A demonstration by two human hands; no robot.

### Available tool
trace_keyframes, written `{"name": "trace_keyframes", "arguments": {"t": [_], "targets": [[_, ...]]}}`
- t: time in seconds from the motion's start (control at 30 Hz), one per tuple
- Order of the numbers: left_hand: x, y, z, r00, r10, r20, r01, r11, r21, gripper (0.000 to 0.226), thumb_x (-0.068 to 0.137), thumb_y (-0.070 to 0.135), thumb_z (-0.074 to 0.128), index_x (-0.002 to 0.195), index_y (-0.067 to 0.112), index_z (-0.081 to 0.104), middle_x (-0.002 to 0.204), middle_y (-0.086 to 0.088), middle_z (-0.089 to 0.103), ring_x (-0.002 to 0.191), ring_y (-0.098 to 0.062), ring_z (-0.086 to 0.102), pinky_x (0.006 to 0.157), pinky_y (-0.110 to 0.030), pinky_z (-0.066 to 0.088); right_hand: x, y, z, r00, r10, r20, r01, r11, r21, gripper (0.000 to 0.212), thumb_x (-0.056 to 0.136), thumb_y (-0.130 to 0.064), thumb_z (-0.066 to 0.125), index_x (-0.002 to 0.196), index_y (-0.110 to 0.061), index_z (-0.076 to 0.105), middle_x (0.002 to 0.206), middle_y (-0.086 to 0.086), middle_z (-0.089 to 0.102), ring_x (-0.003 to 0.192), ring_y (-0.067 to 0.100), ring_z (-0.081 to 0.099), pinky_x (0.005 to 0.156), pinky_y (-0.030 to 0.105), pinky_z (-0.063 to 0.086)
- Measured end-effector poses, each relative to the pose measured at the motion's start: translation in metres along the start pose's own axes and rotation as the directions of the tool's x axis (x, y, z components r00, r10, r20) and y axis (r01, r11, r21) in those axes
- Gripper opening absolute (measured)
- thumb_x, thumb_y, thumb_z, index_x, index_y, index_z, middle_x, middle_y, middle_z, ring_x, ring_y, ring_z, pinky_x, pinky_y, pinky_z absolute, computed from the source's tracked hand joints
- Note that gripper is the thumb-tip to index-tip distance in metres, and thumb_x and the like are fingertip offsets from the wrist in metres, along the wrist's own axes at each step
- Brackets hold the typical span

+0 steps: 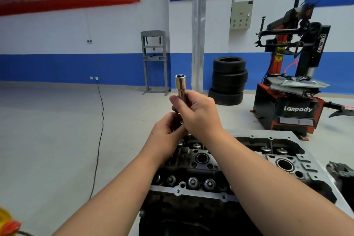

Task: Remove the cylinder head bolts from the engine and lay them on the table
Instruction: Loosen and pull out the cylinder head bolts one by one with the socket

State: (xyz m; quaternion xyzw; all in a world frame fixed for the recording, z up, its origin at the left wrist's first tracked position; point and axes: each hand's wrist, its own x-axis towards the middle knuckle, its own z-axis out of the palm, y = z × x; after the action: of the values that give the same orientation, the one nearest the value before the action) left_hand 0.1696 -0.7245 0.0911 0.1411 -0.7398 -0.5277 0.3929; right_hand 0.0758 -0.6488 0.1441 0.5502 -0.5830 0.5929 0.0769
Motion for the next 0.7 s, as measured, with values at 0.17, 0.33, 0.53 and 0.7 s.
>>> {"name": "trace_keyframes", "arguments": {"t": [0.17,0.33,0.53,0.7], "targets": [[-0.0028,-0.0051,-0.0023,0.994,-0.01,0.107,0.012,1.0,-0.024,0.03,0.098,0.04,0.055,0.12,0.028,0.071,0.116,0.0,0.078,0.117,-0.022,0.07,0.109,-0.051,0.049,0.0027,0.0031,-0.0052,0.996,0.077,0.044,-0.08,0.993,0.088,0.021,0.098,-0.032,0.063,0.092,-0.013,0.07,0.082,-0.007,0.073,0.068,0.02,0.072,0.058,0.03,0.059],[-0.0001,-0.0061,-0.0033,0.997,0.073,0.033,-0.075,0.994,0.077,0.023,0.095,0.039,0.059,0.111,0.03,0.073,0.103,0.003,0.079,0.103,-0.017,0.073,0.099,-0.047,0.055,0.0052,0.0033,-0.0051,0.994,0.051,0.096,-0.056,0.997,0.052,0.024,0.099,-0.036,0.058,0.094,-0.015,0.068,0.085,-0.005,0.073,0.083,0.009,0.07,0.073,0.035,0.058],[0.0022,-0.0074,-0.003,0.997,0.08,-0.024,-0.079,0.996,0.039,0.015,0.092,0.038,0.069,0.102,0.034,0.079,0.1,0.0,0.08,0.102,-0.022,0.075,0.097,-0.045,0.058,0.0021,0.0026,-0.0064,0.995,0.037,-0.097,-0.044,0.996,-0.079,0.028,0.084,-0.038,0.079,0.086,-0.016,0.062,0.069,-0.012,0.061,0.068,0.006,0.06,0.066,0.03,0.054],[0.0035,-0.0088,-0.0026,0.995,0.048,-0.084,-0.047,0.999,0.02,0.013,0.087,0.034,0.081,0.091,0.024,0.074,0.085,0.0,0.078,0.079,-0.011,0.073,0.072,-0.027,0.056,-0.0024,-0.0029,-0.0076,0.999,-0.001,-0.039,-0.001,0.999,-0.043,0.021,0.092,-0.03,0.071,0.088,-0.01,0.068,0.071,0.001,0.067,0.068,0.02,0.065,0.067,0.047,0.055]]}}
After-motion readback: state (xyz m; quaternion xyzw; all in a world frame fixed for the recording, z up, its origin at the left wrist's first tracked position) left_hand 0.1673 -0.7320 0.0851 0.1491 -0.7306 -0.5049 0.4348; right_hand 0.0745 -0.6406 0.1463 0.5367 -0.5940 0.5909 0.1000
